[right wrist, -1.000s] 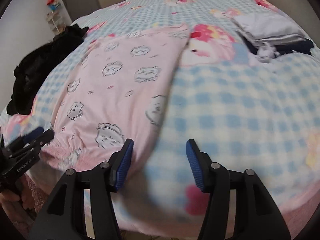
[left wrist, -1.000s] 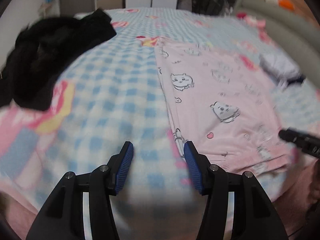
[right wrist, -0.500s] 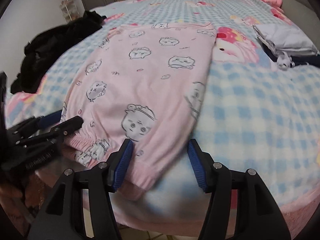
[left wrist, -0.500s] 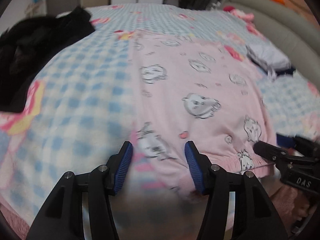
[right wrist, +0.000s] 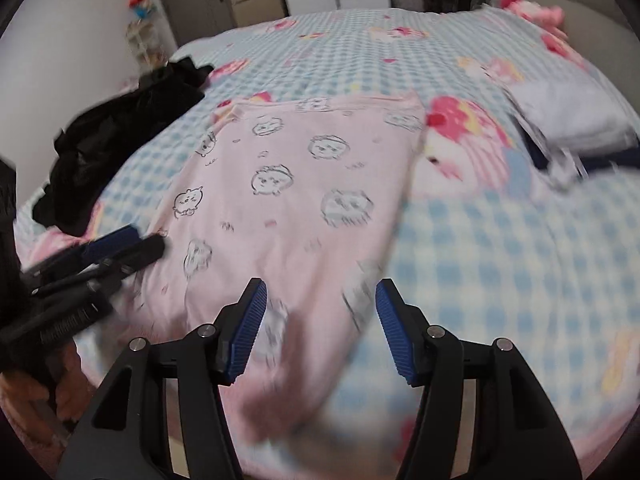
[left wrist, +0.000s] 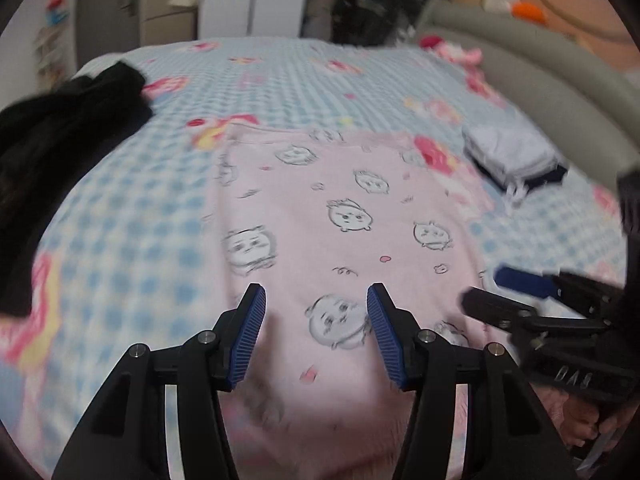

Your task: Fold clothes

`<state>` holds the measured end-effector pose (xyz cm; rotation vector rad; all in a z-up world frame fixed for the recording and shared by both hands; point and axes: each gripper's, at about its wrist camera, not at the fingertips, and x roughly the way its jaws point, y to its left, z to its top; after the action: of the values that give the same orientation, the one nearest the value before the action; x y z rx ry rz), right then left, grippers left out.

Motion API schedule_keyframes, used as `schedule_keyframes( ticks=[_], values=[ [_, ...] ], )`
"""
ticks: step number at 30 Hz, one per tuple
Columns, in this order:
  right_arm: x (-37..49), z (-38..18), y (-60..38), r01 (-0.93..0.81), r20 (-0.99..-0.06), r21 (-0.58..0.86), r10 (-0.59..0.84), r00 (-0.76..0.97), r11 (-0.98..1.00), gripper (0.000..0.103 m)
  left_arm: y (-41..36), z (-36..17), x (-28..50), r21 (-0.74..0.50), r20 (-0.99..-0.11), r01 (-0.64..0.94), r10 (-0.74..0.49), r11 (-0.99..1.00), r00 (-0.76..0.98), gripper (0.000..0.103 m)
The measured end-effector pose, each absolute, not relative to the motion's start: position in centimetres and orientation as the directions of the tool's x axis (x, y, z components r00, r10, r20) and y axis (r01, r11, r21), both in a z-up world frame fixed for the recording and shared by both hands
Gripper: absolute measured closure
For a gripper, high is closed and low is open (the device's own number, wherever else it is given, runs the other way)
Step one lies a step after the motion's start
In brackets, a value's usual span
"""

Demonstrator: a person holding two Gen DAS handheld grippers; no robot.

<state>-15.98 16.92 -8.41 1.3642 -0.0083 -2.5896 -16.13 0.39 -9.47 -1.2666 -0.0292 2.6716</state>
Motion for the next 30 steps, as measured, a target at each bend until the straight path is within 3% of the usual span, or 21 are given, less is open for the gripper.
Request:
schedule_keyframes(
  ticks=[3,9,12,15,18,21,25,27,30],
  values=[
    [-16.9,-10.1,16.1,0.181,-0.837,0.050,-0.140,-0.529,-0.982,0.045,-0.9,-11.8,-16.6,-0.030,-0.818,-0.104,0.084,-0.994,-0.569,0.048],
    [-14.6,-12.0,19.5,0.119,-0.828,0.111,-0.158,-0.538,-0.987,0.044,-8.2,-12.1,-13.8,-0.229,-0.781,0.050,0.153,-0.972,-0.605,0.046],
    [-13.6,-11.5,20.8,0.096,-0.828,0.119,-0.152,-0.540,-0.988,0.044,-9.4,-11.6,-12.7,-0.257,-0.759,0.123,0.122,-0.959,-0.640,0.046],
    [-12.6,-10.4,21.3,0.091,-0.813,0.106,-0.139,-0.565,-0.990,0.044,-9.4,-11.1,-11.4,-0.368,-0.709,0.099,0.211,-0.924,-0.673,0.048],
    [-11.5,-9.3,22.8,0.053,-0.745,0.285,-0.255,-0.616,-0.957,0.043,-7.9,-10.8,-10.3,-0.469,-0.656,0.028,0.327,-0.883,-0.680,0.048],
    [-12.0,-9.6,22.8,0.050,-0.733,0.365,-0.321,-0.599,-0.929,0.043,-4.9,-11.1,-10.2,-0.441,-0.668,-0.035,0.354,-0.897,-0.655,0.048],
    [-11.8,-11.5,21.5,0.059,-0.799,0.224,-0.218,-0.561,-0.973,0.043,-4.3,-11.7,-10.3,-0.323,-0.734,-0.014,0.260,-0.946,-0.628,0.048],
    [-11.4,-12.2,22.0,0.062,-0.797,0.231,-0.226,-0.560,-0.971,0.043,-5.0,-12.0,-10.1,-0.286,-0.753,0.007,0.221,-0.958,-0.619,0.048],
    [-10.9,-12.0,23.1,0.054,-0.787,0.279,-0.261,-0.559,-0.959,0.043,-6.9,-11.6,-9.3,-0.389,-0.717,0.055,0.265,-0.920,-0.645,0.049]
  ],
)
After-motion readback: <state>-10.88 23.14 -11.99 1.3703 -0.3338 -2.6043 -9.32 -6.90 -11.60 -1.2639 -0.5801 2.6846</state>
